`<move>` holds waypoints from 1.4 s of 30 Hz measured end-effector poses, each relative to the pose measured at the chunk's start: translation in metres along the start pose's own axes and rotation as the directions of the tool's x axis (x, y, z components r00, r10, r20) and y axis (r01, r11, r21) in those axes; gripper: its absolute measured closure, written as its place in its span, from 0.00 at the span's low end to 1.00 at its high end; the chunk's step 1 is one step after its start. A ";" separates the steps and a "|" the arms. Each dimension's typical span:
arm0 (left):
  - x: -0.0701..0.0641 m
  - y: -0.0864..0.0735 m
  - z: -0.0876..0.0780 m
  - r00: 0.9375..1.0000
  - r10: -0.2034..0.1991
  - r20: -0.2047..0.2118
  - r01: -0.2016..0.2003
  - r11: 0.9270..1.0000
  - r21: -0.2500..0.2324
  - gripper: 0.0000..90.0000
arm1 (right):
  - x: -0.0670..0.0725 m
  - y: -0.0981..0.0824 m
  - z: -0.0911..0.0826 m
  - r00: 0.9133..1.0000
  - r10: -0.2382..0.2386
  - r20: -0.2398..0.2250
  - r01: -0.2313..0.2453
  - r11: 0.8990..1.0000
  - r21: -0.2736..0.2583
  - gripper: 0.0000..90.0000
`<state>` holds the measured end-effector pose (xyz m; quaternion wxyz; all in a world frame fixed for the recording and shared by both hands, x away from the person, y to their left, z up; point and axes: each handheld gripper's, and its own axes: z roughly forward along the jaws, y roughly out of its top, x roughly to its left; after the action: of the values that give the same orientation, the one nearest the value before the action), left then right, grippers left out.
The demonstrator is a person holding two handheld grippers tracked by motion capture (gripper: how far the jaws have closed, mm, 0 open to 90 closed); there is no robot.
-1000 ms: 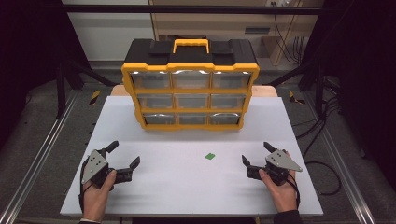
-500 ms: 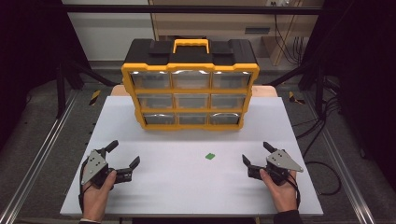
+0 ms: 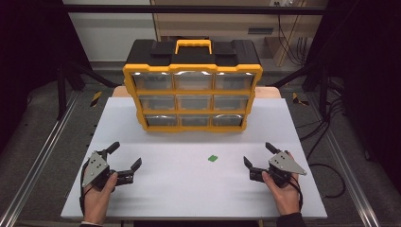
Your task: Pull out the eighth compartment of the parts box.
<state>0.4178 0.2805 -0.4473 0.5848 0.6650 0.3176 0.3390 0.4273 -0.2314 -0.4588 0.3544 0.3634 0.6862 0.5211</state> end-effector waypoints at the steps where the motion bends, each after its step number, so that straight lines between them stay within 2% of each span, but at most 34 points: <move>1: 0.000 0.001 0.000 1.000 0.000 0.002 0.000 1.000 -0.002 0.01 | 0.000 0.000 0.000 1.000 0.000 -0.001 0.000 1.000 0.005 0.08; 4: 0.000 0.001 -0.001 1.000 0.001 0.001 -0.001 1.000 -0.005 0.01 | 0.000 -0.001 0.000 1.000 0.004 -0.003 -0.003 1.000 0.017 0.08; 18: 0.001 -0.002 0.000 1.000 -0.006 -0.006 0.006 1.000 0.008 0.01 | -0.003 -0.001 -0.002 1.000 0.016 -0.007 -0.016 1.000 -0.003 0.11; 36: 0.001 -0.001 0.004 1.000 -0.014 0.006 0.014 1.000 0.005 0.01 | -0.002 -0.004 0.005 1.000 -0.005 0.012 0.004 0.999 0.045 0.05; 38: 0.001 -0.001 0.004 1.000 -0.014 0.006 0.014 1.000 0.005 0.01 | -0.002 -0.003 0.007 1.000 -0.016 0.016 0.015 0.998 0.059 0.05; 42: 0.000 0.000 0.005 1.000 -0.011 0.005 0.011 1.000 0.006 0.01 | 0.000 0.001 0.009 1.000 -0.010 0.012 0.009 0.998 0.058 0.04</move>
<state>0.4216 0.2780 -0.4478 0.5855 0.6659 0.3206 0.3332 0.4352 -0.2273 -0.4601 0.3503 0.3736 0.7004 0.4971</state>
